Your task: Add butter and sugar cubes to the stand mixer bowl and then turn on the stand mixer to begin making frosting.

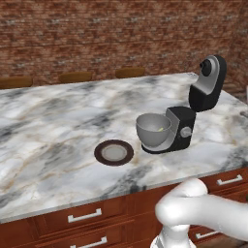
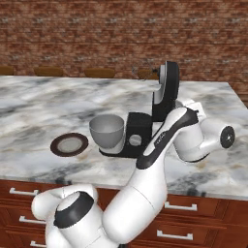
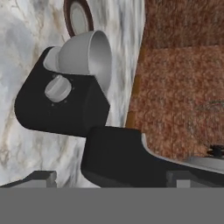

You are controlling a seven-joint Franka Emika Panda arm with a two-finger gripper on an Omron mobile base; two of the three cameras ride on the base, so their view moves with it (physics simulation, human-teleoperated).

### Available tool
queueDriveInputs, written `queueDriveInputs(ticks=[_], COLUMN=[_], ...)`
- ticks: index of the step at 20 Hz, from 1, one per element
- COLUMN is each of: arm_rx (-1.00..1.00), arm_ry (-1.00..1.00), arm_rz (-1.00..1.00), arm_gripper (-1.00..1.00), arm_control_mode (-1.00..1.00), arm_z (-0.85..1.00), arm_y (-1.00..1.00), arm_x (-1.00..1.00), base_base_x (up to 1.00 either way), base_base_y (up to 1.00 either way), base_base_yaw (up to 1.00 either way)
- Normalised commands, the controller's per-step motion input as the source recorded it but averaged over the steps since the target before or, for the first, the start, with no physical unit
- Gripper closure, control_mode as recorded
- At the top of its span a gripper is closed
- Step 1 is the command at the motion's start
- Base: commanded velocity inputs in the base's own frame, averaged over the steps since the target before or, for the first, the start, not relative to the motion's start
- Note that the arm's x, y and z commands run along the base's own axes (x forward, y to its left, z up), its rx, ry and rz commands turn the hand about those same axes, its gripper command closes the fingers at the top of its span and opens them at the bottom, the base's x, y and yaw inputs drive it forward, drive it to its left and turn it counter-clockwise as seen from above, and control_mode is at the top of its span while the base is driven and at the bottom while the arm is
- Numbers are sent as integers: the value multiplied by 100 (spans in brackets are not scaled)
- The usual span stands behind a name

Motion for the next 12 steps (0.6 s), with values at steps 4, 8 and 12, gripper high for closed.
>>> queueDriveInputs(ticks=[4,8,12], arm_rx=[4,0,0], arm_ry=[0,0,0], arm_rz=[9,9,9], arm_gripper=[-100,-100,-100], arm_control_mode=[-100,-100,-100], arm_z=[0,0,0], arm_y=[-16,-11,-6], arm_x=[47,46,47], base_base_x=[0,0,0], base_base_y=[0,0,0], base_base_yaw=[0,0,0])
